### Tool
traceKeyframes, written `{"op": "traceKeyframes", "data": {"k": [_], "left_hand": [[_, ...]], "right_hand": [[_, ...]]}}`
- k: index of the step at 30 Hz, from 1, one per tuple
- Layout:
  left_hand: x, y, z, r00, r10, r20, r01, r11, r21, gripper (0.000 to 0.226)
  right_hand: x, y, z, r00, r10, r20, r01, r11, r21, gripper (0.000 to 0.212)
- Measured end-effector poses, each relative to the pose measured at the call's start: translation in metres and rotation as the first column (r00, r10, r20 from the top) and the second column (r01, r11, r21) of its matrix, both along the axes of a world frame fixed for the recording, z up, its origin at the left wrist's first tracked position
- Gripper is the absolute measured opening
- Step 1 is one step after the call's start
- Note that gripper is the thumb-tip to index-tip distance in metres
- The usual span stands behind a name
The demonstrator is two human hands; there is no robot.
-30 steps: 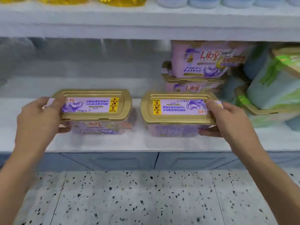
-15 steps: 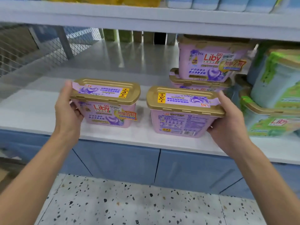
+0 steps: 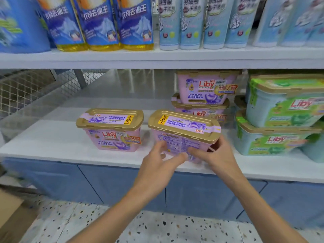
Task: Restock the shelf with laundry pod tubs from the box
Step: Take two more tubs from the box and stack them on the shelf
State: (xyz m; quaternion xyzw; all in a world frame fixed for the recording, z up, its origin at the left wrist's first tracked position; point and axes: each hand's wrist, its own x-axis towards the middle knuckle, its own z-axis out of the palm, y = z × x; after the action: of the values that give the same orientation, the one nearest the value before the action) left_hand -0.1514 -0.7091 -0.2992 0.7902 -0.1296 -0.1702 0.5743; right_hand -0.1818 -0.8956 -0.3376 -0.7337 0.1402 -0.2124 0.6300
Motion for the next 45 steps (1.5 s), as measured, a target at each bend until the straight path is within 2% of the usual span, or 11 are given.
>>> {"op": "traceKeyframes", "data": {"k": [6,10,14,18,22,26,29,32,39,43,45], "left_hand": [[-0.025,-0.035,-0.011,0.999,0.021,-0.033,-0.028,0.968,-0.248,0.065],[-0.029,-0.037,-0.024,0.986,0.16,0.045,-0.143,0.954,-0.262,0.063],[-0.015,-0.028,-0.024,0.982,0.1,0.157,-0.057,0.965,-0.256,0.042],[0.009,-0.012,-0.026,0.948,0.087,0.307,-0.044,0.988,-0.146,0.052],[0.04,0.002,-0.026,0.976,-0.032,0.214,0.058,0.992,-0.114,0.058],[0.065,0.015,-0.026,0.996,-0.089,0.033,0.092,0.988,-0.126,0.064],[0.072,0.018,-0.032,0.992,-0.121,-0.043,0.111,0.978,-0.177,0.055],[0.076,0.019,-0.038,0.991,-0.118,-0.062,0.106,0.978,-0.18,0.042],[0.068,0.037,-0.015,0.992,-0.13,0.006,0.13,0.991,-0.036,0.044],[0.072,0.104,0.031,0.999,-0.004,0.05,-0.002,0.992,0.129,0.015],[0.073,0.143,0.049,0.988,0.129,0.087,-0.141,0.979,0.149,0.021]], "right_hand": [[-0.026,0.04,-0.01,0.983,-0.169,0.075,0.172,0.984,-0.036,0.061],[-0.04,0.06,-0.022,0.992,-0.092,0.086,0.099,0.992,-0.08,0.072],[-0.048,0.065,-0.034,0.99,-0.008,0.142,0.041,0.971,-0.234,0.077],[-0.045,0.05,-0.034,0.985,0.035,0.17,0.02,0.95,-0.311,0.066],[-0.025,0.014,-0.023,0.994,-0.109,-0.007,0.107,0.988,-0.11,0.078],[-0.009,-0.024,-0.007,0.994,0.026,-0.106,-0.034,0.997,-0.071,0.11],[-0.002,-0.031,0.002,0.973,0.194,-0.127,-0.2,0.979,-0.032,0.083],[0.003,-0.028,-0.002,0.973,0.204,-0.11,-0.207,0.978,-0.025,0.064],[0.008,-0.03,-0.009,0.966,0.243,-0.09,-0.248,0.968,-0.042,0.062],[0.006,-0.03,-0.005,0.964,0.257,-0.069,-0.262,0.962,-0.077,0.062],[0.005,-0.029,-0.002,0.964,0.26,-0.063,-0.264,0.96,-0.087,0.064]]}}
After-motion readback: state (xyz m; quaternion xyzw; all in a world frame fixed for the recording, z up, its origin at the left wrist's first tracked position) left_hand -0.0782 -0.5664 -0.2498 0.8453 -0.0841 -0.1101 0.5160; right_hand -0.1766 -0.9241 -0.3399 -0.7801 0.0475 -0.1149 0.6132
